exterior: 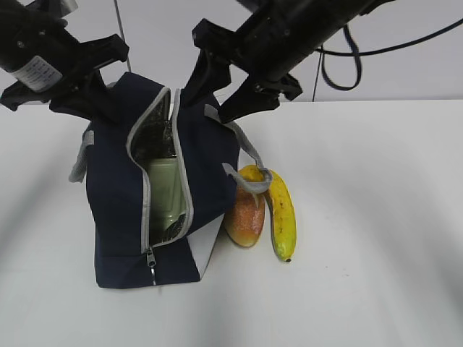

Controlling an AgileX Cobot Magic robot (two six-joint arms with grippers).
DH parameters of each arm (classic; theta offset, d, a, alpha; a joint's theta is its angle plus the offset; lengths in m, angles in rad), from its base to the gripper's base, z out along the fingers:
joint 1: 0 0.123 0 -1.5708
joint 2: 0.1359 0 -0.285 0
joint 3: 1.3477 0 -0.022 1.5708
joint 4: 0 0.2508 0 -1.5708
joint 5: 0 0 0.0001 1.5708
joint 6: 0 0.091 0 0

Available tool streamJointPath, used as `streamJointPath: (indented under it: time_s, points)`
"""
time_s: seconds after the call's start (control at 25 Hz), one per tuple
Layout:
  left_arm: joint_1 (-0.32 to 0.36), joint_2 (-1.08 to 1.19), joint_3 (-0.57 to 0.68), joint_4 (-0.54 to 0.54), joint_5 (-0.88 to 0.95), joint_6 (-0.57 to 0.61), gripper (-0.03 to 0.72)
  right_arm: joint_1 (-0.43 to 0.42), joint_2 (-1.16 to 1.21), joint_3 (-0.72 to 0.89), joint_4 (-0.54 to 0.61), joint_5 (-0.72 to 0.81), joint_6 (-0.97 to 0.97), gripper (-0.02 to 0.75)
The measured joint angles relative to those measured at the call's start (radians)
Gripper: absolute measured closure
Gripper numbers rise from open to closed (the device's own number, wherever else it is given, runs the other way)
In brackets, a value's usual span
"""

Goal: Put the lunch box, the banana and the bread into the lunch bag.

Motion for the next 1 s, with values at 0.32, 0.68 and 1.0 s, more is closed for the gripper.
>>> streamJointPath:
  time_s: [0.32, 0.68, 1.0]
  points:
    - [0.0, 0.0, 0.0, 0.002, 0.007, 0.0, 0.691, 0.0, -0.267, 0.38, -0.141, -0.174, 0.053, 0.26]
    - [0.0, 0.0, 0.0, 0.003, 0.012, 0.0, 0.691, 0.0, -0.281, 0.541, -0.248, -0.229, 0.055, 0.261]
    - [0.0, 0.0, 0.0, 0.003, 0.014, 0.001, 0.691, 0.0, -0.138, 0.537, -0.335, -0.323, 0.096, 0.26]
